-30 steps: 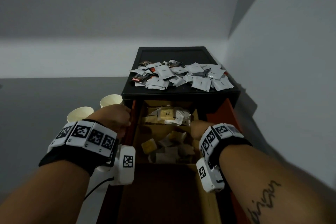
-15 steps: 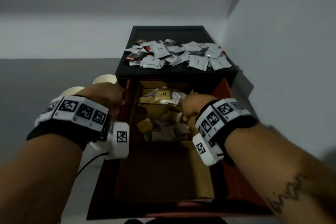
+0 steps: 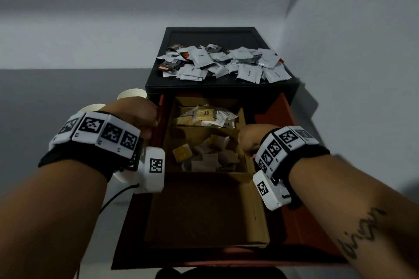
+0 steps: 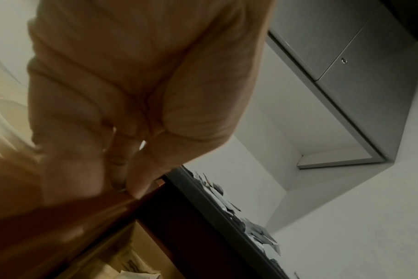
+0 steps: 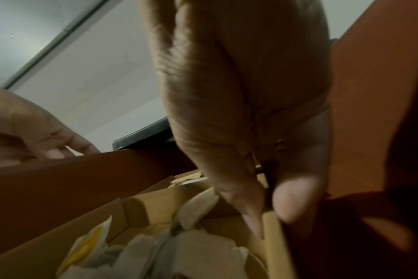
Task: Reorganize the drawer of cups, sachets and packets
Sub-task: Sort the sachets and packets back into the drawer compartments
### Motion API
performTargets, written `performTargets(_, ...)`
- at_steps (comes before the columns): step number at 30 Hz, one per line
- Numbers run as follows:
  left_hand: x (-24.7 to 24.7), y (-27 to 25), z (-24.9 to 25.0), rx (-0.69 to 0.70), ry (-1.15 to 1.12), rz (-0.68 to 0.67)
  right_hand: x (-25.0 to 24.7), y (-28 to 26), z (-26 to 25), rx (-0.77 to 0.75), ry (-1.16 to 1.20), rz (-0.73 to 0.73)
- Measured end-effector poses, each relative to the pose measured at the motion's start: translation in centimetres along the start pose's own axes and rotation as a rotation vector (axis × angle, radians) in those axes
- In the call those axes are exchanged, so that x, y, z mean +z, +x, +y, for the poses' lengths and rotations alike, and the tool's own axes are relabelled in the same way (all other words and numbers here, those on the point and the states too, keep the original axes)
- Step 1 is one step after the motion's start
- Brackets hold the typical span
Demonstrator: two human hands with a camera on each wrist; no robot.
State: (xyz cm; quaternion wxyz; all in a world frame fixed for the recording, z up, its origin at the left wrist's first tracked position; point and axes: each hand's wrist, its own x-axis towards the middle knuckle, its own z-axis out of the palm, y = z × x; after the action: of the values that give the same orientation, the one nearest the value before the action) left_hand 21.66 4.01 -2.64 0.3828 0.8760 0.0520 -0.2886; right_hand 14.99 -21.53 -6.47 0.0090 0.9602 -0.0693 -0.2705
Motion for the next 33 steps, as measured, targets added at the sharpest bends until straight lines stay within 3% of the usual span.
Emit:
performTargets(5,0.3,-0.8,0.5,-0.018,0.063,0.027,-0.5,-0.3,-0.9,-0.022,0.018,0.087)
performTargets(8,0.8,-1.7,0.9,-0.004,0.119,0.054,-0.2,0.4,-2.2,-0.065,0.127,0.247)
performTargets(12,1.9,-3.1,1.7,0.08,0.175,0.212,0.3,1.6,-3.4,-0.086,0.241,0.151)
performTargets(17,3.1,-4.9,3.7,0.186,0.215,0.333,0.5,2.5,-3.9,-0.139,0.21,0.186)
performTargets(22,4.4,-5.9,5.0,0.355,0.178,0.281,-0.3,1.4,-3.7,-0.251,0.473,0.249)
performTargets(26,4.5,-6.1,4.9,0.35,0.198,0.145,-2.3,-0.6,-3.8,-0.4,0.93,0.368)
performTargets(29,4.2,-6.1,4.4,0.362,0.003,0.059,-3.4,-2.0,-3.9,-0.53,1.158,0.381)
performTargets(32,3.6,-6.0,4.0,0.414,-0.024,0.203,-3.6,-1.8,-4.2,-0.501,1.244,0.301)
performTargets(33,3.4,-6.0,4.0,0.42,-0.013,0.243,-3.3,-1.3,-4.4,-0.44,1.174,0.293)
